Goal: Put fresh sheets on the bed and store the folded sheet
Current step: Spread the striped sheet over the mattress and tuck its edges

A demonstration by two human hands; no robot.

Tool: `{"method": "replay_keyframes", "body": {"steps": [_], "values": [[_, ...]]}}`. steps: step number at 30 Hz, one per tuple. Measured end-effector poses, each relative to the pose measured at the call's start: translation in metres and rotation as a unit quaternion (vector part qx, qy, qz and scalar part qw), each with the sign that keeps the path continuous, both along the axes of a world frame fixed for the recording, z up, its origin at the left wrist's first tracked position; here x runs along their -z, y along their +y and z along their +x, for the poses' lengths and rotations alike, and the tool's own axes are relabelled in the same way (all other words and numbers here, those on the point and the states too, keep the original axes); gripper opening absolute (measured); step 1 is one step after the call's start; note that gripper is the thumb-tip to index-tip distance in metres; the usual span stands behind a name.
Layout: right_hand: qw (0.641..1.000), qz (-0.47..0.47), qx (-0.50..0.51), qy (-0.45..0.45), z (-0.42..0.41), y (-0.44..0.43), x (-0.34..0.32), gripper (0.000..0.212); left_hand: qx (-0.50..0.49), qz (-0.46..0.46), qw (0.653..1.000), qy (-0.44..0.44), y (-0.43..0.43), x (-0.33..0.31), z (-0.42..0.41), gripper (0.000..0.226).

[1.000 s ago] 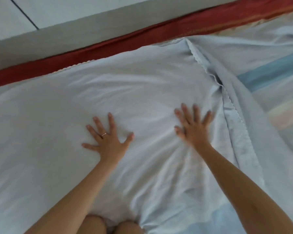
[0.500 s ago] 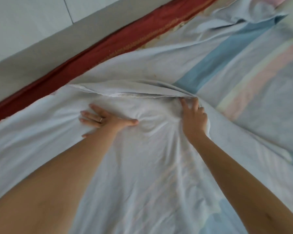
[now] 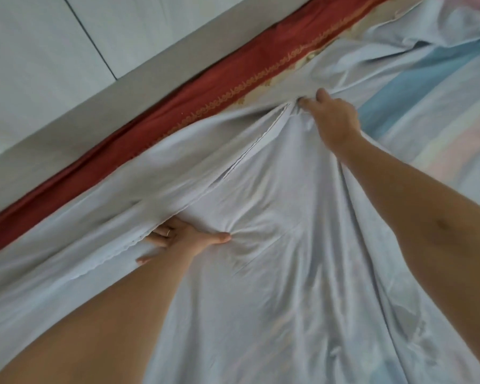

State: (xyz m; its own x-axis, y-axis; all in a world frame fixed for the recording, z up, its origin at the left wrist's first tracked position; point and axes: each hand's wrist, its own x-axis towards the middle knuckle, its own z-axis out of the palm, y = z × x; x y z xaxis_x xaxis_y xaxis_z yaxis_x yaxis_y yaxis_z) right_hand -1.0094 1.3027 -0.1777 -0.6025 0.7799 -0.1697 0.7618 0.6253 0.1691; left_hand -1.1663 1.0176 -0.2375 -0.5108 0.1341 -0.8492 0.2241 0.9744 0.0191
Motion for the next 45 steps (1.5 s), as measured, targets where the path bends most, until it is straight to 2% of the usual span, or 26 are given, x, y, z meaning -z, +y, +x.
{"method": "replay_keyframes", "body": {"steps": [2,3,5,6,8,10,11,13,15,17,18,19,21,23,24,26,28,30,32,34,35,36,38,41,43,45], "values": [[0.998,-0.006,-0.010,-0.059,-0.005,0.014,0.013,0.056,-0.003,0.003,1.000,0.003,0.002,-0.001,0.003,0.172],[0.996,-0.041,0.012,-0.080,-0.012,0.009,0.022,0.060,-0.010,-0.001,1.000,0.004,0.001,-0.003,0.002,0.172],[0.988,-0.120,0.085,-0.043,-0.027,-0.022,0.031,0.064,-0.003,-0.008,1.000,0.001,0.004,-0.005,0.002,0.173],[0.987,-0.140,0.074,-0.007,-0.038,-0.046,0.036,0.067,-0.001,-0.014,1.000,0.000,0.003,-0.006,0.001,0.174],[0.987,-0.135,-0.076,0.051,-0.055,-0.101,0.048,0.072,0.006,-0.017,1.000,-0.004,0.003,-0.009,0.001,0.174],[0.953,-0.075,-0.279,0.095,-0.069,-0.147,0.062,0.063,0.013,-0.030,0.999,-0.013,0.004,-0.009,0.003,0.172],[0.932,-0.052,-0.336,0.130,-0.081,-0.159,0.069,0.051,0.009,-0.041,0.999,-0.018,0.004,-0.010,0.002,0.172],[0.926,-0.032,-0.321,0.196,-0.111,-0.160,0.072,0.030,0.011,-0.054,0.998,-0.026,0.006,-0.013,0.002,0.171],[0.934,-0.058,-0.259,0.238,-0.149,-0.150,0.057,0.027,0.020,-0.042,0.998,-0.033,0.005,-0.016,0.000,0.168],[0.941,-0.152,-0.215,0.212,-0.178,-0.135,0.039,0.012,0.020,-0.032,0.998,-0.041,0.004,-0.019,-0.002,0.166],[0.935,-0.193,-0.216,0.204,-0.187,-0.132,0.029,0.019,0.018,-0.033,0.998,-0.046,0.004,-0.021,-0.002,0.166],[0.922,-0.218,-0.252,0.196,-0.191,-0.131,0.024,0.034,0.017,-0.037,0.998,-0.049,0.003,-0.021,-0.003,0.167],[0.899,-0.208,-0.361,0.139,-0.188,-0.139,0.016,0.055,0.015,-0.042,0.997,-0.057,0.003,-0.020,-0.003,0.168],[0.879,-0.189,-0.438,0.013,-0.168,-0.143,0.027,0.060,0.014,-0.045,0.997,-0.061,0.003,-0.020,-0.005,0.167],[0.874,-0.191,-0.446,-0.019,-0.155,-0.141,0.033,0.059,0.010,-0.045,0.997,-0.065,0.003,-0.021,-0.005,0.167],[0.875,-0.183,-0.447,0.017,-0.134,-0.130,0.043,0.052,0.003,-0.039,0.997,-0.064,0.002,-0.021,-0.005,0.167],[0.872,-0.149,-0.460,0.073,-0.130,-0.118,0.051,0.037,-0.005,-0.032,0.998,-0.059,0.001,-0.019,-0.005,0.168],[0.877,-0.138,-0.448,0.108,-0.141,-0.111,0.047,0.023,-0.022,-0.018,0.998,-0.050,0.000,-0.019,-0.005,0.170],[0.902,-0.159,-0.371,0.155,-0.164,-0.106,0.038,0.027,-0.033,-0.009,0.998,-0.044,0.000,-0.020,-0.005,0.171],[0.918,-0.278,-0.232,0.162,-0.185,-0.094,0.032,0.033,-0.036,-0.007,0.998,-0.041,0.000,-0.020,-0.006,0.171],[0.908,-0.358,-0.153,0.156,-0.194,-0.087,0.030,0.036,-0.039,-0.006,0.998,-0.039,0.000,-0.019,-0.006,0.172],[0.903,-0.392,-0.109,0.139,-0.199,-0.081,0.028,0.038,-0.040,-0.005,0.998,-0.040,0.000,-0.020,-0.006,0.172],[0.922,-0.363,-0.121,0.055,-0.202,-0.070,0.024,0.039,-0.042,-0.003,0.998,-0.040,0.000,-0.020,-0.006,0.172],[0.904,-0.394,-0.156,-0.049,-0.201,-0.066,0.022,0.018,-0.044,-0.007,0.998,-0.042,0.000,-0.022,-0.007,0.172],[0.896,-0.417,-0.142,-0.059,-0.204,-0.065,0.022,0.006,-0.045,-0.006,0.998,-0.044,0.000,-0.022,-0.007,0.172],[0.894,-0.427,-0.128,-0.050,-0.209,-0.064,0.020,0.011,-0.045,-0.005,0.998,-0.048,0.000,-0.022,-0.008,0.171]]}}
